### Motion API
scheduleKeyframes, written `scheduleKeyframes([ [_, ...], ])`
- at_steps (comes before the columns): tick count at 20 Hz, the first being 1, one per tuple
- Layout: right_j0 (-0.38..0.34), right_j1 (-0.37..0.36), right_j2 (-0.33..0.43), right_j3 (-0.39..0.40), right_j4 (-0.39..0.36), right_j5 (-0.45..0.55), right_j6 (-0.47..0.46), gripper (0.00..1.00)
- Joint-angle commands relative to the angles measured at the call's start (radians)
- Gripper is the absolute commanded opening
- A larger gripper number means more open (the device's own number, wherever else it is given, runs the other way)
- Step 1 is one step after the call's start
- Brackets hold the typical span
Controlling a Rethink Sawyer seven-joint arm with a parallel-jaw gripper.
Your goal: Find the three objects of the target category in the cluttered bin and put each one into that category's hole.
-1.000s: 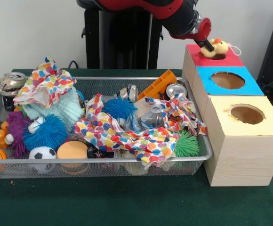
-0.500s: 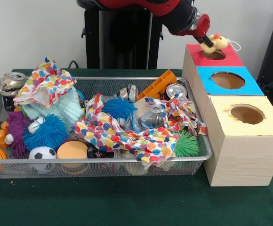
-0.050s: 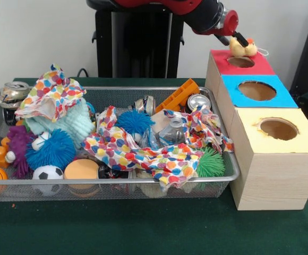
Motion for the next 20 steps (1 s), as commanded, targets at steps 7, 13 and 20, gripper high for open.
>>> scheduleKeyframes([
  [7, -0.017, 0.028, 0.058, -0.040, 0.057, -0.037, 0.165, 1.00],
  [13, -0.012, 0.027, 0.047, -0.044, 0.055, -0.031, 0.164, 1.00],
  [20, -0.004, -0.023, 0.011, -0.061, 0.030, 0.039, 0.139, 1.00],
])
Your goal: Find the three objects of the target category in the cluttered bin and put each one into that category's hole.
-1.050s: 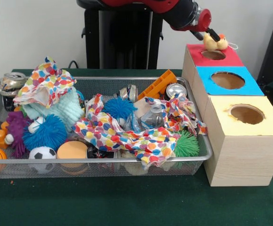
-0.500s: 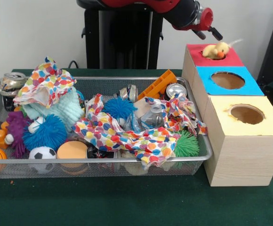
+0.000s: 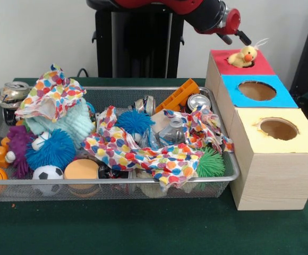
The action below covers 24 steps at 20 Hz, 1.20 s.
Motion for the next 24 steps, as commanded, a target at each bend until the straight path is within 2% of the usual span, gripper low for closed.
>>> scheduleKeyframes([
  [1, 0.014, -0.054, -0.035, -0.073, 0.018, 0.063, 0.137, 1.00],
  [5, 0.063, -0.131, -0.146, -0.136, -0.048, 0.149, 0.115, 1.00],
  [10, 0.097, -0.174, -0.218, -0.203, -0.118, 0.261, 0.104, 1.00],
  [14, 0.134, -0.186, -0.284, -0.264, -0.194, 0.284, 0.100, 1.00],
  [17, 0.161, -0.189, -0.322, -0.307, -0.251, 0.279, 0.096, 1.00],
  [24, 0.209, -0.171, -0.379, -0.373, -0.348, 0.166, 0.081, 1.00],
])
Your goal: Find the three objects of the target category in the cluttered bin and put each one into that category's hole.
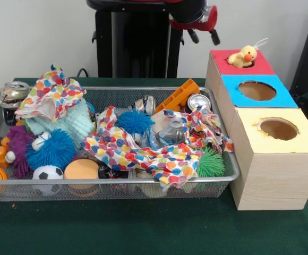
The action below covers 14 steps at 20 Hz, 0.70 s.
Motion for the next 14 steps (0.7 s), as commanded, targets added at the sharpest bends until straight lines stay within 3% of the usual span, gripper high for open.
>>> scheduleKeyframes([
  [1, 0.042, 0.007, -0.113, -0.237, -0.120, -0.074, 0.077, 1.00],
  [5, 0.097, 0.025, -0.196, -0.306, -0.227, -0.134, 0.097, 1.00],
  [14, 0.109, 0.058, -0.242, -0.390, -0.367, -0.183, 0.044, 1.00],
])
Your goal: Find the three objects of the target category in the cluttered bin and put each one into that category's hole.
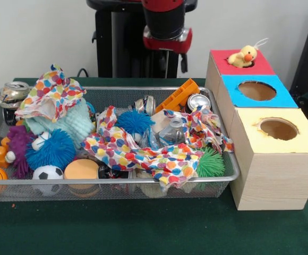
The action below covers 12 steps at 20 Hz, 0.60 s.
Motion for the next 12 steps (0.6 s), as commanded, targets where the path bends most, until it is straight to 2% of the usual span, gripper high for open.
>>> scheduleKeyframes([
  [1, 0.008, 0.044, -0.076, -0.206, -0.128, -0.089, 0.037, 1.00],
  [5, 0.003, 0.055, -0.084, -0.228, -0.173, -0.106, 0.023, 1.00],
  [8, 0.018, 0.059, -0.115, -0.240, -0.188, -0.117, 0.055, 1.00],
  [12, 0.021, 0.067, -0.115, -0.261, -0.213, -0.096, 0.036, 1.00],
])
